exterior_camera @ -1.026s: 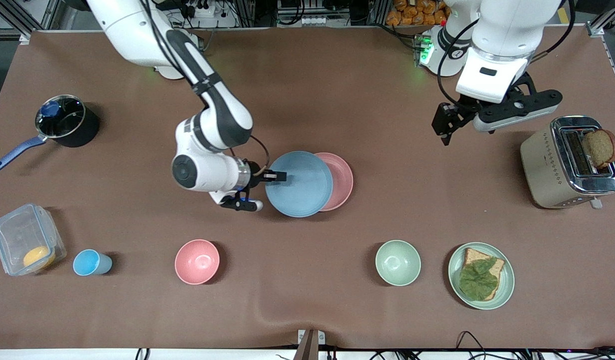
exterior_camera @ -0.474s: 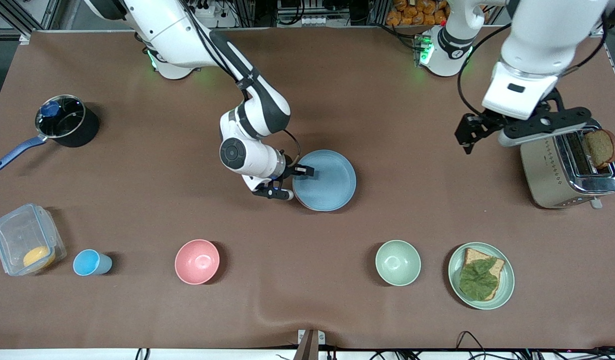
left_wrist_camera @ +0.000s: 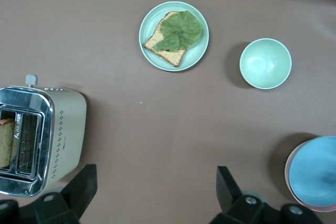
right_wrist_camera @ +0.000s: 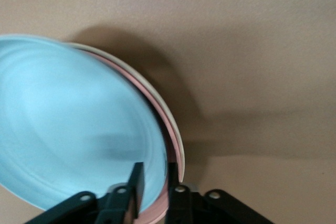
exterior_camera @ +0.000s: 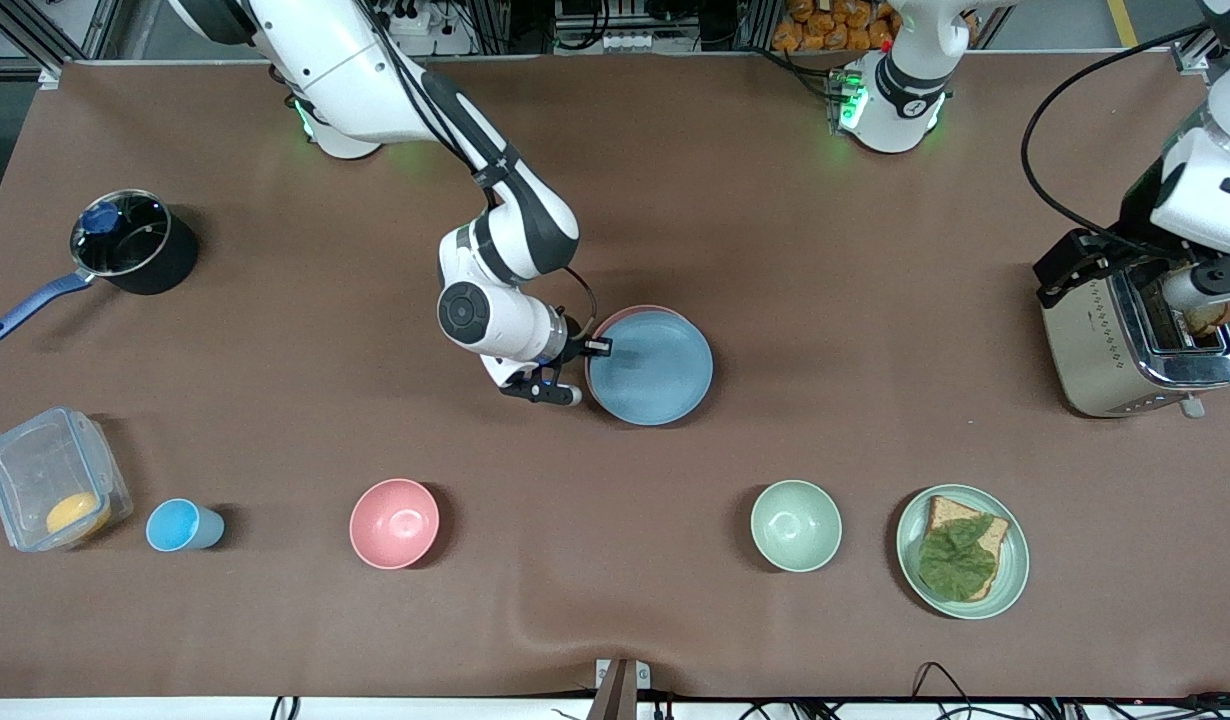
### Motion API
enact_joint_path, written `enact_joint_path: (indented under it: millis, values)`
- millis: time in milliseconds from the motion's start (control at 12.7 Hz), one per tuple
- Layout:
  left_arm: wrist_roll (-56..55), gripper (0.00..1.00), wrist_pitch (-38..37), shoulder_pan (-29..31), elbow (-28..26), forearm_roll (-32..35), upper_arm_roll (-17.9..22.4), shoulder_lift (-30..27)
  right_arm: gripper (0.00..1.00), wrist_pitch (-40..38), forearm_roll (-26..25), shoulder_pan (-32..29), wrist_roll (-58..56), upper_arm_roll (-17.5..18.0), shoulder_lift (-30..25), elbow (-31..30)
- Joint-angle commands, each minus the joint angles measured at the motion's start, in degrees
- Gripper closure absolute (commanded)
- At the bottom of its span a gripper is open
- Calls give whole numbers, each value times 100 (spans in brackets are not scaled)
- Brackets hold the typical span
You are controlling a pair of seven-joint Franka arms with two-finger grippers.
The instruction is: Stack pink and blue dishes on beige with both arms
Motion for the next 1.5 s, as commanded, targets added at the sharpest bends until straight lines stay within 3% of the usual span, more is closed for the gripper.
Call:
enact_joint_path:
  millis: [0, 158, 395, 789, 947, 1184, 1421]
  values:
    - [47, 0, -265, 21, 172, 145, -39, -2, 0, -134, 26, -13, 321, -12, -208, -99]
    - [90, 0, -407, 65, 164, 145, -4, -73, 0, -563, -9, -30, 288, -239, -427, -99]
    - [143, 0, -513, 65, 164, 83, 31, -47, 0, -1617, -990, -135, 183, -635, -902, 15]
    - [547, 0, -478, 293, 84, 48, 31, -38, 0, -2788, -1757, -1460, -1714, -715, -1657, 33]
    - [591, 0, -399, 338, 102, 48, 31, -3, 0, -3060, -2379, -1987, -1882, -715, -2009, -11]
    - [688, 0, -258, 329, 93, 136, 5, 33, 0, -3640, -2444, -2752, -3065, -715, -2755, -2]
    - [811, 0, -266, 338, 50, 57, 5, 33, 0, -3887, -2653, -3010, -3386, -715, -3441, -2]
